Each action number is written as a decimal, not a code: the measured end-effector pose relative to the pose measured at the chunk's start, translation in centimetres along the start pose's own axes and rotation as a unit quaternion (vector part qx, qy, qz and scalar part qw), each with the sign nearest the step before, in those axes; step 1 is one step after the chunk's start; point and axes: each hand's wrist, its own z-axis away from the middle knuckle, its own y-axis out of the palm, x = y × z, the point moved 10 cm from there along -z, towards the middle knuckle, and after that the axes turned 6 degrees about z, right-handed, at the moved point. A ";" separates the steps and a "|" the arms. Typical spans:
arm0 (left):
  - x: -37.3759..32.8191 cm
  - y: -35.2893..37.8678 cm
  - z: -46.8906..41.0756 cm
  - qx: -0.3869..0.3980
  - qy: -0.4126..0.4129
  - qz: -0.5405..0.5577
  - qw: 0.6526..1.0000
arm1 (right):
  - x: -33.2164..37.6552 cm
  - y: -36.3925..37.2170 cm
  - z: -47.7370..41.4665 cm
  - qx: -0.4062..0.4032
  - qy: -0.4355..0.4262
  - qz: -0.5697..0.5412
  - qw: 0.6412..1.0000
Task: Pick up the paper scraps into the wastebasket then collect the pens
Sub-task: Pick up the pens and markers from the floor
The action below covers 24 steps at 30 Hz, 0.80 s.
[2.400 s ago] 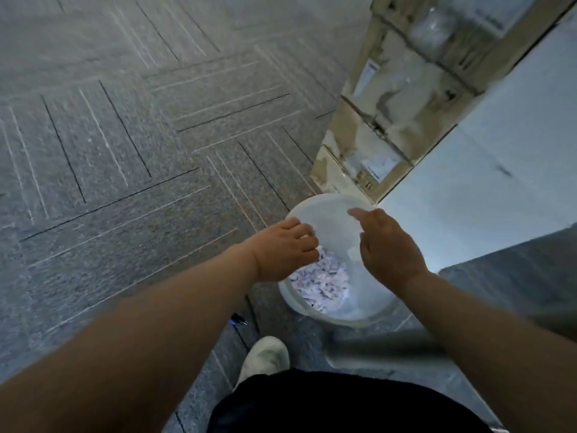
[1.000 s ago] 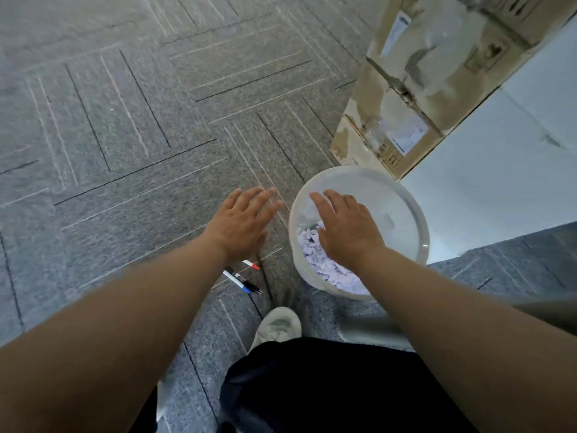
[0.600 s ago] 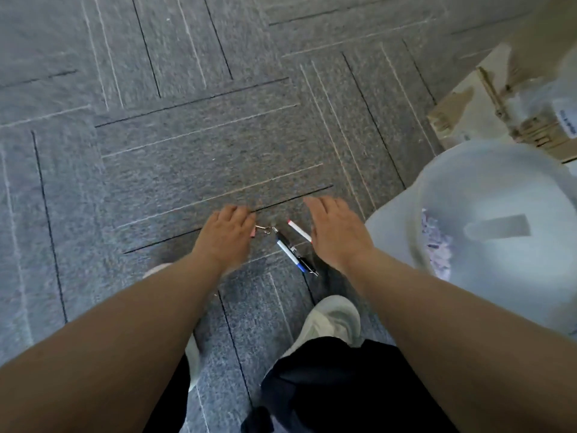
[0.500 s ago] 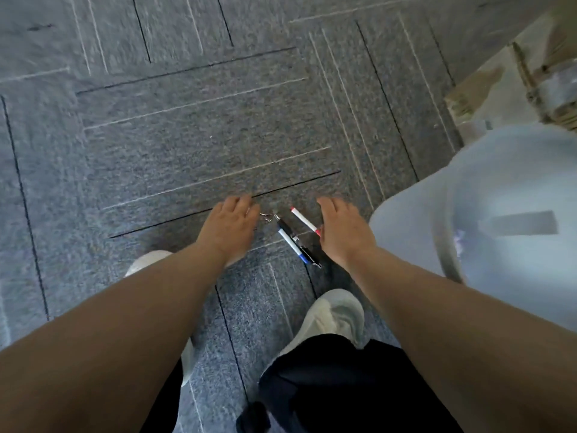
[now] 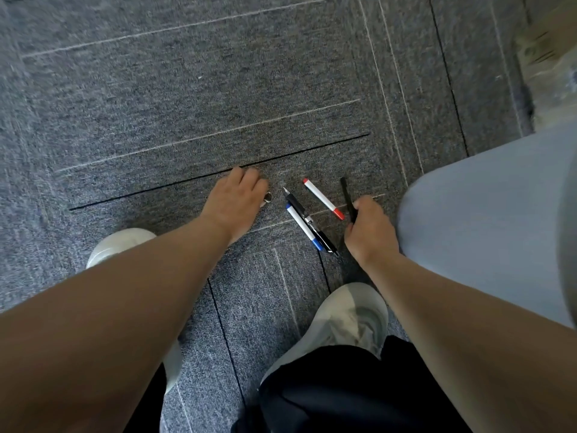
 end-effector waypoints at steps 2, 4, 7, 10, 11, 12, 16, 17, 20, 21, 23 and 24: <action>0.1 -0.2 0.2 -0.010 -0.004 0.002 1.000 | 0.2 -0.7 -0.1 -0.014 -0.001 -0.020 1.000; 0.2 -0.3 0.4 -0.022 -0.001 0.000 1.000 | 1.4 -1.5 -0.5 -0.027 -0.024 -0.030 0.999; 0.0 -0.2 0.7 -0.011 0.011 0.008 1.000 | 4.3 -1.9 -1.1 -0.019 -0.079 -0.005 0.997; -0.1 0.3 0.8 0.014 0.019 0.015 1.000 | 6.3 -1.7 -1.5 -0.022 -0.117 0.020 0.993; -0.1 0.3 0.9 0.021 0.016 0.026 0.999 | 6.6 -1.3 -1.6 -0.013 -0.125 0.032 0.992; -0.2 0.2 0.9 0.025 0.014 0.040 0.999 | 6.6 -0.8 -1.7 -0.002 -0.126 0.043 0.991; -1.1 -0.3 1.0 0.022 0.040 0.072 0.996 | 5.5 -0.3 -1.8 0.019 -0.107 0.062 0.992; -1.3 -0.5 1.0 0.018 0.042 0.092 0.995 | 5.1 -0.5 -1.8 0.024 -0.096 0.055 0.994; -2.6 -1.3 0.7 0.012 0.066 0.129 0.989 | 3.7 -1.6 -1.9 0.021 -0.054 0.018 0.998; -3.4 -1.4 0.4 0.013 0.086 0.121 0.989 | 3.4 -2.0 -2.0 0.017 -0.043 0.004 0.999; -5.2 -1.6 -0.1 0.024 0.137 0.094 0.986 | 2.8 -2.7 -2.2 0.006 -0.025 -0.023 0.999; -6.1 -1.6 -0.3 0.030 0.158 0.079 0.984 | 2.6 -3.0 -2.4 -0.002 -0.020 -0.028 0.999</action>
